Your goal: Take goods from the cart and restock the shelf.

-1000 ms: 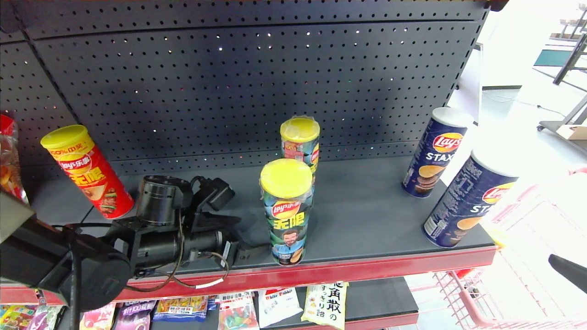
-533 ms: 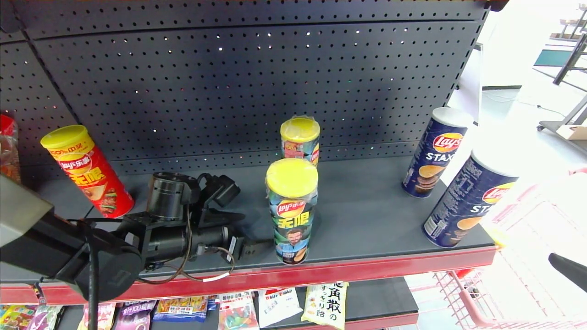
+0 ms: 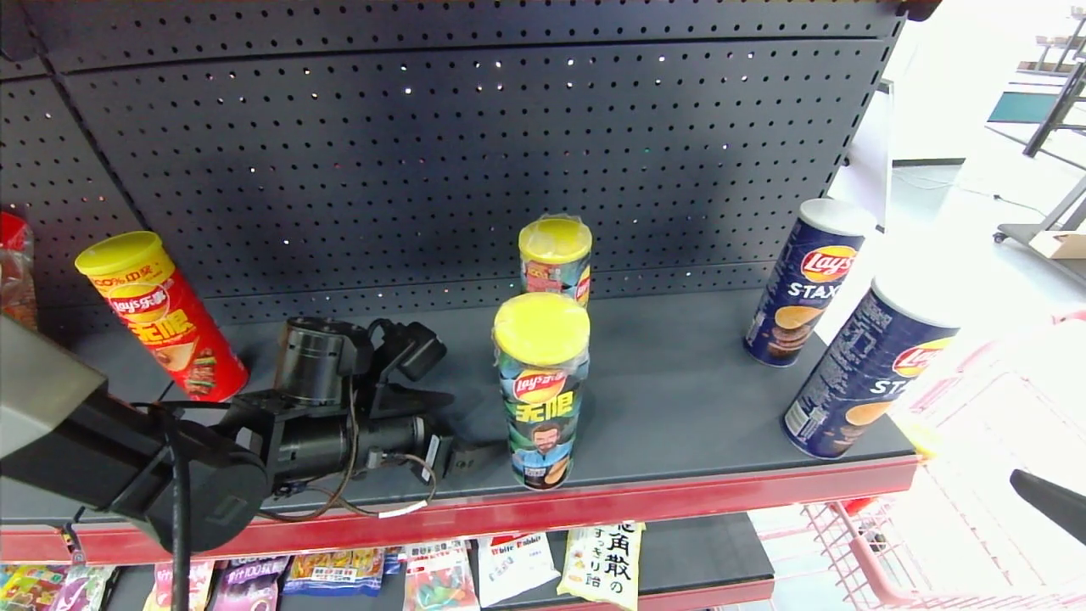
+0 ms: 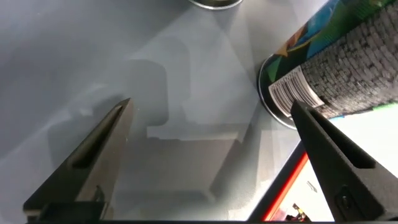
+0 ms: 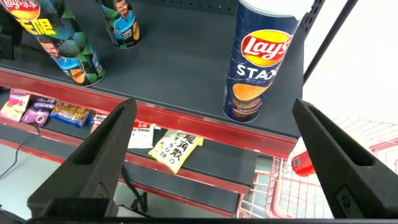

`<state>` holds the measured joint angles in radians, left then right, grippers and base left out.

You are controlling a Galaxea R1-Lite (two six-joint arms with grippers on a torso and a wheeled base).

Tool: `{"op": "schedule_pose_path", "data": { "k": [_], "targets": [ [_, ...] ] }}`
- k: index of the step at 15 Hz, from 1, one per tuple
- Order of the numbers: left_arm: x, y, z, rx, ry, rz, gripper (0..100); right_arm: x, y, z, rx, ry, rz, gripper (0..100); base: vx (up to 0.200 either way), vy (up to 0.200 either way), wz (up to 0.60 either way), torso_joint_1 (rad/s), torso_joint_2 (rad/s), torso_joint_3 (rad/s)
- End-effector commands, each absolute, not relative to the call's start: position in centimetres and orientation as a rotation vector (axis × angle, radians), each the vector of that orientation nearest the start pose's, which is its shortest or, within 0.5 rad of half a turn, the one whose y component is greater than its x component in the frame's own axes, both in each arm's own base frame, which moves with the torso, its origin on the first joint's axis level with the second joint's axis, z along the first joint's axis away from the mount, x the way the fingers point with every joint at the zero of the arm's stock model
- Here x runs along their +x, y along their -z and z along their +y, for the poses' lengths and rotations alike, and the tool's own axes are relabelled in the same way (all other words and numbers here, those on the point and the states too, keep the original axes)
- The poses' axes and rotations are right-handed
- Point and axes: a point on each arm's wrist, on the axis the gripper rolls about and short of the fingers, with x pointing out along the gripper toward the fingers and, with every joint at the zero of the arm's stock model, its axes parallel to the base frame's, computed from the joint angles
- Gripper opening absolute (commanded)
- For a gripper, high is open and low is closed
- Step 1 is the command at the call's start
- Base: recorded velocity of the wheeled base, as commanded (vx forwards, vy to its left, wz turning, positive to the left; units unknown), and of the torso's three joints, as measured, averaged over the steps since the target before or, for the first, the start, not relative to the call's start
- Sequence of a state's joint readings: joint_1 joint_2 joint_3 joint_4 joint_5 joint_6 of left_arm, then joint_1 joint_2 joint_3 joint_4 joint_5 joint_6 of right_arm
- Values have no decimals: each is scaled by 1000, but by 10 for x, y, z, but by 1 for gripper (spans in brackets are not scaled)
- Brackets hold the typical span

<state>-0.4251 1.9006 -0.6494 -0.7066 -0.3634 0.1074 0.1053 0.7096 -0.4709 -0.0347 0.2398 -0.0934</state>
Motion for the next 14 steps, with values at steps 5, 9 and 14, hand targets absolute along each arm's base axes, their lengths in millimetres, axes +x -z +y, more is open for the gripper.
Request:
{"op": "schedule_pose_path", "data": {
  "k": [5,9,14],
  "targets": [
    [260,-112,-95,109,638,464,100,58,-203,10,-15,-314,202,100,0,0,0,0,0,0],
    [187,-139,-54,104,509,363,100,39,-189,6,-9,-259,165,100,0,0,0,0,0,0],
    [73,-159,-15,93,201,181,100,10,-161,2,-28,-104,95,100,0,0,0,0,0,0]
  ]
}}
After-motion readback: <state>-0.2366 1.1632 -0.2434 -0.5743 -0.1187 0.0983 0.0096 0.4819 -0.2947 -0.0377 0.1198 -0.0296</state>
